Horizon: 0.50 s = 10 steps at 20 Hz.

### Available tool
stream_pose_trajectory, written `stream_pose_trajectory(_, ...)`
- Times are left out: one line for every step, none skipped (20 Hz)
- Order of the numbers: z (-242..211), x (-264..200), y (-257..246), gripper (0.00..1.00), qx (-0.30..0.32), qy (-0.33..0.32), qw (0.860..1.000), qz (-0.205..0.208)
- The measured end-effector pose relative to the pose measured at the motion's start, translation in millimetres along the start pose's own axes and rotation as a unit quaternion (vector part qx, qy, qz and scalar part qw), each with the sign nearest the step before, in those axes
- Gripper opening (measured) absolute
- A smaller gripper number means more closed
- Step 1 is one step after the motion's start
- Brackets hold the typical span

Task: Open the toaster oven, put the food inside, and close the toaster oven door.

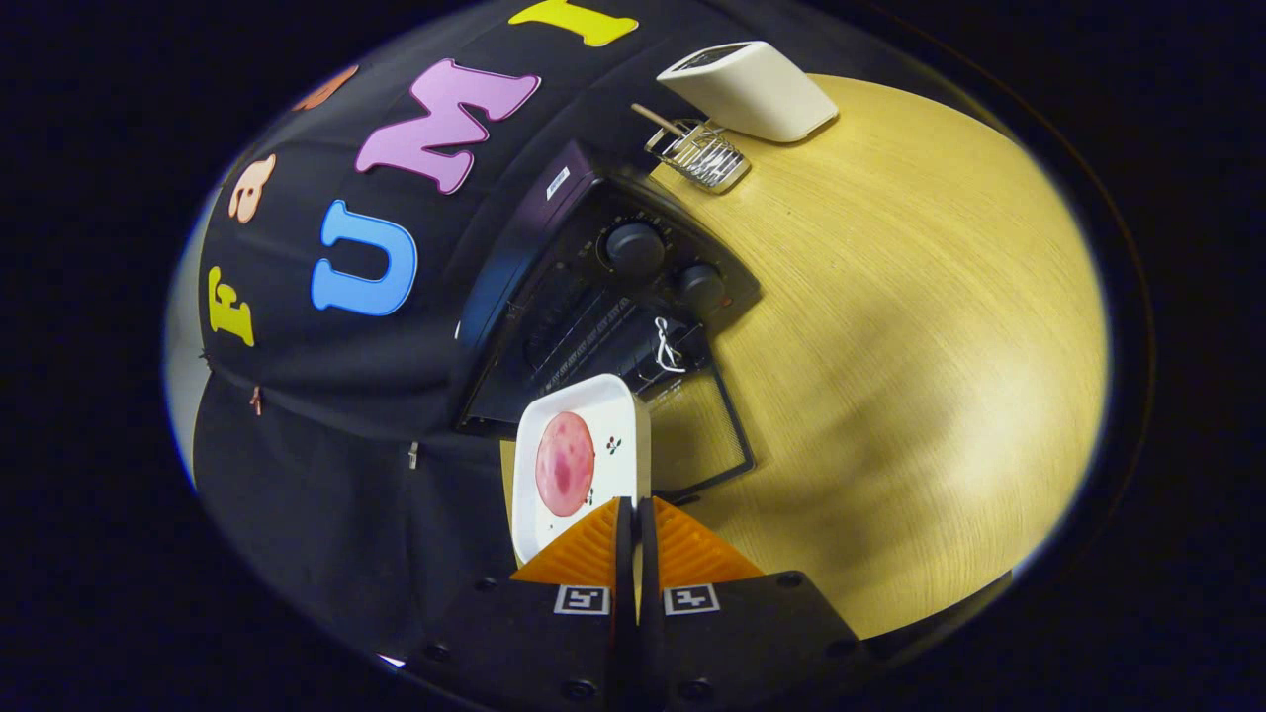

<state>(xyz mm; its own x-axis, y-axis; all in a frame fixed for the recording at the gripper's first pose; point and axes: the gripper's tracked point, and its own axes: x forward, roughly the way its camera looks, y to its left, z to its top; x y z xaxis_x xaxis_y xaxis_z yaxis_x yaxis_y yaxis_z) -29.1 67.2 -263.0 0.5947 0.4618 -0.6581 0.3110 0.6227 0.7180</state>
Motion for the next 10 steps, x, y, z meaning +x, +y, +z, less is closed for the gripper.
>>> stream_pose_trajectory(1, 9, 5, 0.06, 0.007, -0.005, 1.000, 0.001)
stream_pose_trajectory(2, 19, 10, 0.06, 0.013, -0.011, 1.000, 0.006)
stream_pose_trajectory(4, 30, 16, 0.06, 0.016, -0.018, 1.000, 0.009)
stream_pose_trajectory(5, 41, 20, 0.05, 0.021, -0.028, 0.999, 0.009)
stream_pose_trajectory(6, 50, 20, 0.05, 0.027, -0.037, 0.999, 0.006)
stream_pose_trajectory(6, 58, 22, 0.06, 0.036, -0.046, 0.998, 0.005)
stream_pose_trajectory(7, 68, 25, 0.06, 0.046, -0.053, 0.998, 0.007)
stream_pose_trajectory(9, 78, 29, 0.06, 0.059, -0.058, 0.997, 0.010)
stream_pose_trajectory(10, 86, 31, 0.05, 0.073, -0.066, 0.995, 0.008)
stream_pose_trajectory(16, 92, 32, 0.06, 0.085, -0.083, 0.993, 0.006)
